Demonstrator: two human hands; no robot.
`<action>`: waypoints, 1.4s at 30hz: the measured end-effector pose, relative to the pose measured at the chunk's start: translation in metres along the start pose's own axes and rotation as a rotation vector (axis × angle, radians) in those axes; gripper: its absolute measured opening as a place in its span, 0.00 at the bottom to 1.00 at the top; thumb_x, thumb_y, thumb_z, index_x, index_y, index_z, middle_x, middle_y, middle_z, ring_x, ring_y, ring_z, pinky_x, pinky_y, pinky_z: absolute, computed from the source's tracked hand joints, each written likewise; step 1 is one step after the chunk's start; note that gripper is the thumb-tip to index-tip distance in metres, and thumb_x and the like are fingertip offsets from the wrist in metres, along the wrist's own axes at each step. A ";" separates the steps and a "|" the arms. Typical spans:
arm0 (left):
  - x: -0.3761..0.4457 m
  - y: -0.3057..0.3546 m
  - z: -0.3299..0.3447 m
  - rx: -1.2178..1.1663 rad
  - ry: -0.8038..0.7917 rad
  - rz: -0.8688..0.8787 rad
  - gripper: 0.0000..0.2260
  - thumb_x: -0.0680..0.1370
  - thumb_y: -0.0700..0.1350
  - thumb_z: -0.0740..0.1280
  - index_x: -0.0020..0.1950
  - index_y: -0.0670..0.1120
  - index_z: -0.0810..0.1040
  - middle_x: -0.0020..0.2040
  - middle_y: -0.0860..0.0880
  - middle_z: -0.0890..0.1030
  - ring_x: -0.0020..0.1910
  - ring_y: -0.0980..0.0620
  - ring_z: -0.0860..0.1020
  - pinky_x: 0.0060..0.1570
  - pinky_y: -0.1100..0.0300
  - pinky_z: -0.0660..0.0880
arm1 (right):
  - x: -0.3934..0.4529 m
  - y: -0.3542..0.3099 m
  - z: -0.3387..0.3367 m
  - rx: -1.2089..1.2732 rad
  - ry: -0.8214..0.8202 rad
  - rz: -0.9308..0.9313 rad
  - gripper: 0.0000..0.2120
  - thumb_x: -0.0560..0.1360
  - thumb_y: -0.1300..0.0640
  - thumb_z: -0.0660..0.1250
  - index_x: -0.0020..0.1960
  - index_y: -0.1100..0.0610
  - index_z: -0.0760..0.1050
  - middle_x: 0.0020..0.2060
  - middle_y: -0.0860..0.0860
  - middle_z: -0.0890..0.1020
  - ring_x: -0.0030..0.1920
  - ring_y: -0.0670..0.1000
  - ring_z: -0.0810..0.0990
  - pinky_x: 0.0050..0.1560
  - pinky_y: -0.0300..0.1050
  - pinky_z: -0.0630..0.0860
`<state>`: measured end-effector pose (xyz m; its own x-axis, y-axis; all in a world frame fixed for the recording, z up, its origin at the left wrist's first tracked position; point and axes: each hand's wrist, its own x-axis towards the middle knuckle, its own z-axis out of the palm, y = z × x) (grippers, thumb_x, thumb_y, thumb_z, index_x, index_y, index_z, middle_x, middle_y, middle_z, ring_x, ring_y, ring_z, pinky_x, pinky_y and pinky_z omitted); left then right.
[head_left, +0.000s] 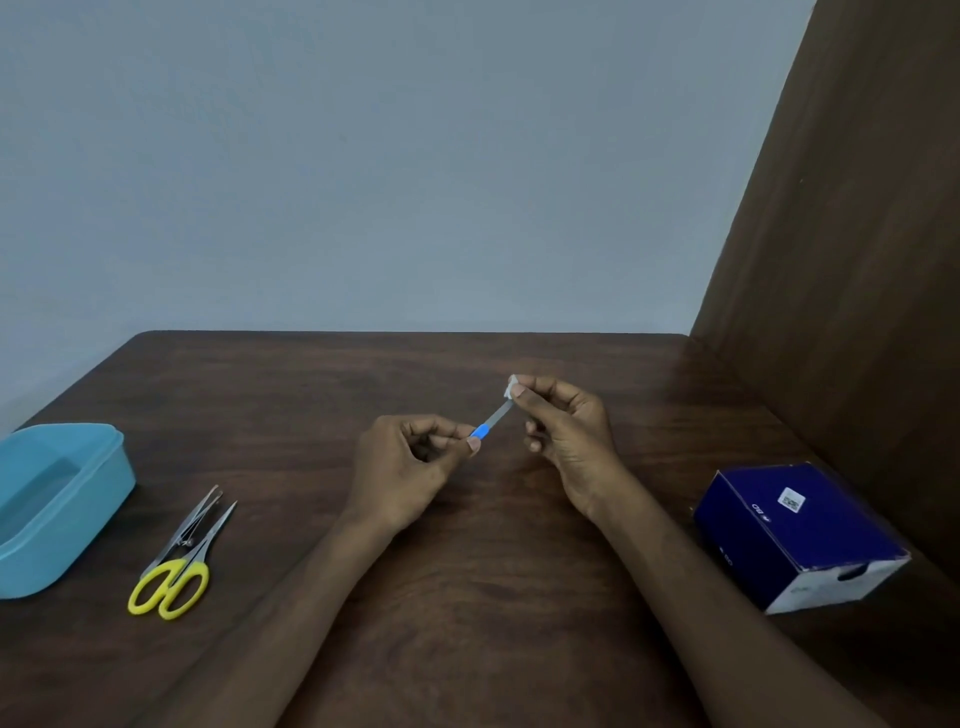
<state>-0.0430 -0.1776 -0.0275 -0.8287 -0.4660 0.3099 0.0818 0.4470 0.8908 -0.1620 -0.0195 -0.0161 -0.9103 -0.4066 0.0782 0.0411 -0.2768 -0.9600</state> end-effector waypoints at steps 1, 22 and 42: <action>0.000 0.000 0.000 0.005 0.000 0.002 0.03 0.75 0.47 0.81 0.46 0.55 0.91 0.37 0.57 0.88 0.34 0.60 0.82 0.35 0.68 0.72 | 0.000 0.001 -0.001 -0.030 0.010 -0.011 0.02 0.78 0.60 0.77 0.49 0.54 0.88 0.46 0.50 0.88 0.33 0.45 0.73 0.30 0.39 0.69; 0.001 0.006 -0.004 -0.244 0.124 -0.030 0.05 0.76 0.46 0.81 0.48 0.46 0.90 0.38 0.49 0.89 0.31 0.58 0.81 0.36 0.63 0.77 | -0.021 0.020 0.036 -0.052 0.054 -0.029 0.02 0.78 0.59 0.77 0.49 0.57 0.87 0.38 0.52 0.88 0.27 0.46 0.75 0.28 0.39 0.74; -0.004 0.010 -0.023 0.818 0.207 0.529 0.18 0.81 0.55 0.73 0.70 0.62 0.80 0.66 0.58 0.78 0.61 0.54 0.75 0.35 0.59 0.77 | -0.015 0.009 0.009 -1.046 -0.062 -0.744 0.05 0.80 0.51 0.74 0.48 0.50 0.81 0.45 0.43 0.83 0.42 0.37 0.80 0.43 0.36 0.77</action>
<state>-0.0257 -0.1889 -0.0125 -0.6764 -0.1436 0.7224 -0.0581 0.9882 0.1419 -0.1447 -0.0235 -0.0237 -0.5529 -0.4974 0.6686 -0.8331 0.3467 -0.4310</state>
